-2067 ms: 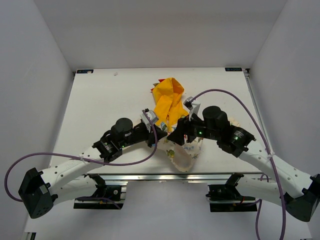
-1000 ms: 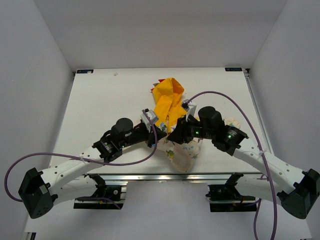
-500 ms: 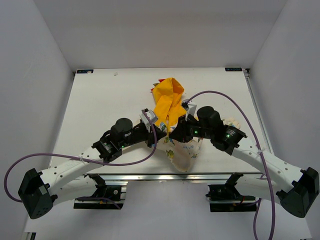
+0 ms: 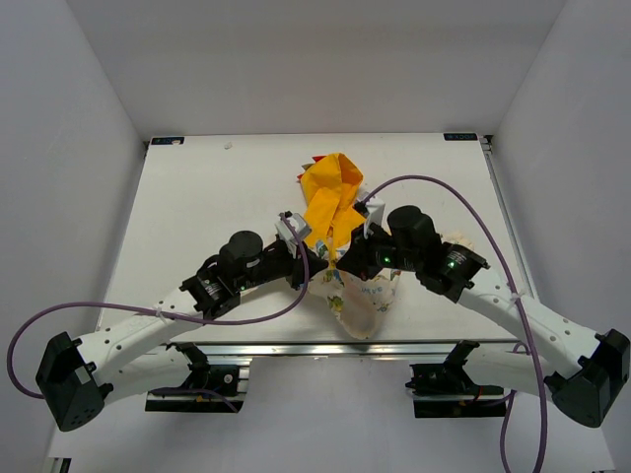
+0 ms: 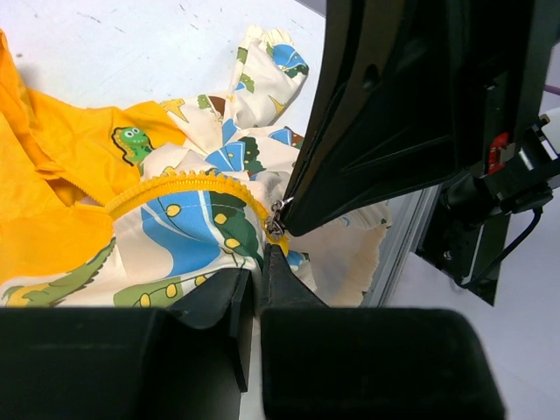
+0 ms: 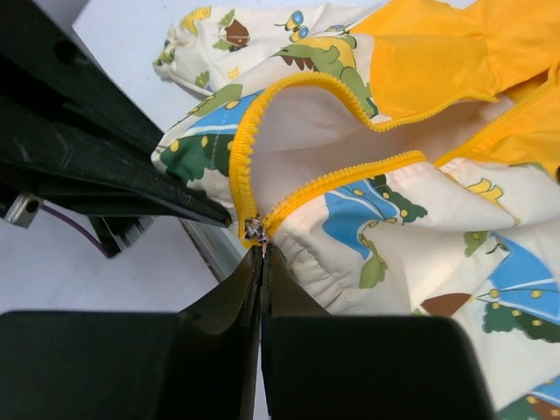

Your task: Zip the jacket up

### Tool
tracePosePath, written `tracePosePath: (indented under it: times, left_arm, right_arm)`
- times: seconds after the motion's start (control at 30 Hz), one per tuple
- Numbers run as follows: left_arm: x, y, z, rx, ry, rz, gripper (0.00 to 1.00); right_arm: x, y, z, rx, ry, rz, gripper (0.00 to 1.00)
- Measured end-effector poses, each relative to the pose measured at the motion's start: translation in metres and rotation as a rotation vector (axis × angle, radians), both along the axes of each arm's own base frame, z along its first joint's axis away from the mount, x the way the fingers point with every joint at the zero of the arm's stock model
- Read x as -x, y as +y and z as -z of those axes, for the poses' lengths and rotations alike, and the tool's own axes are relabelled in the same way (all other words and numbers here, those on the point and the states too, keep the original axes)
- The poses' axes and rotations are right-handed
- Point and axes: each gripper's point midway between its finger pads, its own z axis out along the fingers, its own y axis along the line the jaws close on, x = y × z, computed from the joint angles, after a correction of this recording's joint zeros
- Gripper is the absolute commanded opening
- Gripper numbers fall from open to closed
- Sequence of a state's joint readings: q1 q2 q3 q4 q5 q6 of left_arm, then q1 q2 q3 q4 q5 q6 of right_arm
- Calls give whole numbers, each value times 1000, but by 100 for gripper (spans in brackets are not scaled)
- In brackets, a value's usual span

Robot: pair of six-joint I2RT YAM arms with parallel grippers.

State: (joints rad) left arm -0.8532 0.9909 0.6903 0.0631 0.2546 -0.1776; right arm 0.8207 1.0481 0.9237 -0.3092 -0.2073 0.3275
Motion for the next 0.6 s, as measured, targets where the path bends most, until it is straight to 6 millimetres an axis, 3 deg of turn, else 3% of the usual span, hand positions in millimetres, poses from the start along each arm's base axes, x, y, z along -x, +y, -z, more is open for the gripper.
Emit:
tracePosePath:
  times: [0.6]
  left_arm:
    - [4,-4,13,-48,176,-31,0]
  right_arm:
    - [0,-10,8,231,-284,-257,0]
